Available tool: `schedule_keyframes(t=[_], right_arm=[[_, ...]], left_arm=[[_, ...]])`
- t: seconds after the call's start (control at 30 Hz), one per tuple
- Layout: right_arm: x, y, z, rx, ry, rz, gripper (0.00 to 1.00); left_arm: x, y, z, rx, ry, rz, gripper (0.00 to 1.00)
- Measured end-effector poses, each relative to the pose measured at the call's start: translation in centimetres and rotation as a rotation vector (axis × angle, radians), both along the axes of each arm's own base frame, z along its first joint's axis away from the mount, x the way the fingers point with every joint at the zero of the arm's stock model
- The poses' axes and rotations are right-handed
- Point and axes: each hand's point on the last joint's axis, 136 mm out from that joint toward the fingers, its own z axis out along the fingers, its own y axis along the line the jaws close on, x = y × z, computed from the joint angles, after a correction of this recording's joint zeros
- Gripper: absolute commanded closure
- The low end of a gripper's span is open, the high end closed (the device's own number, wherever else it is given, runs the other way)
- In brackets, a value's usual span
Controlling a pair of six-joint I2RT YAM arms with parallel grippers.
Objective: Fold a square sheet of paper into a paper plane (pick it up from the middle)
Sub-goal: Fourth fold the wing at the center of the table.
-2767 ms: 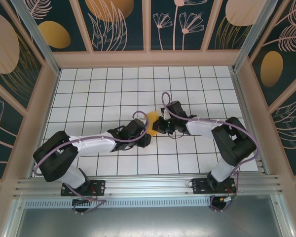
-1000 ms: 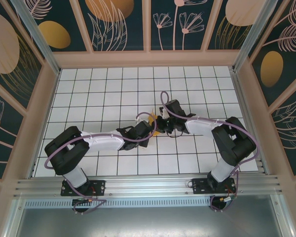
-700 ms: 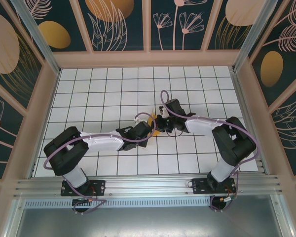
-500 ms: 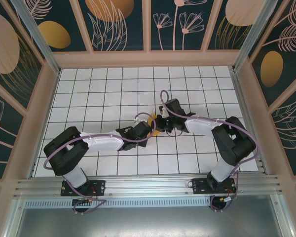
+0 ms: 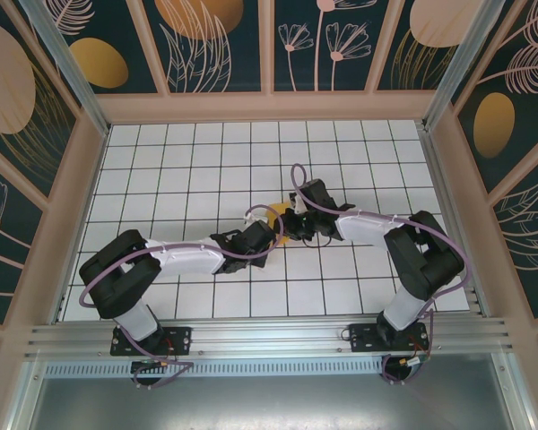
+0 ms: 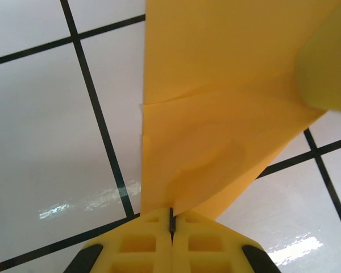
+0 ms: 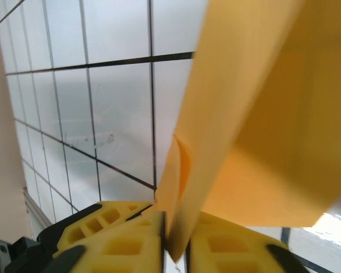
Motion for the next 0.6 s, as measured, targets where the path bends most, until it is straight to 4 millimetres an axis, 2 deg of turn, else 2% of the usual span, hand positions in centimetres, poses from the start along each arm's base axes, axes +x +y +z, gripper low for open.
schedule_keyframes(t=[0.13,0.27,0.4,0.6], right_arm=[[0.5,-1.2,1.0,-0.008,-0.034,-0.028,0.56],[1.1,-2.9,3.5,0.012,-0.102,-0.074,0.52],[0.6,-3.3,5.2,0.037,-0.148,-0.068,0.54],[-0.5,-2.7,5.0,0.056,-0.136,-0.013,0.67]], left_arm=[[-0.6,-0.1,-0.1,-0.044,0.017,-0.01,1.0],[-0.8,-0.4,0.3,-0.145,0.046,-0.016,1.0],[-0.6,-0.3,0.3,-0.253,0.085,-0.006,1.0],[-1.1,-0.7,0.1,-0.384,0.134,-0.014,1.0]])
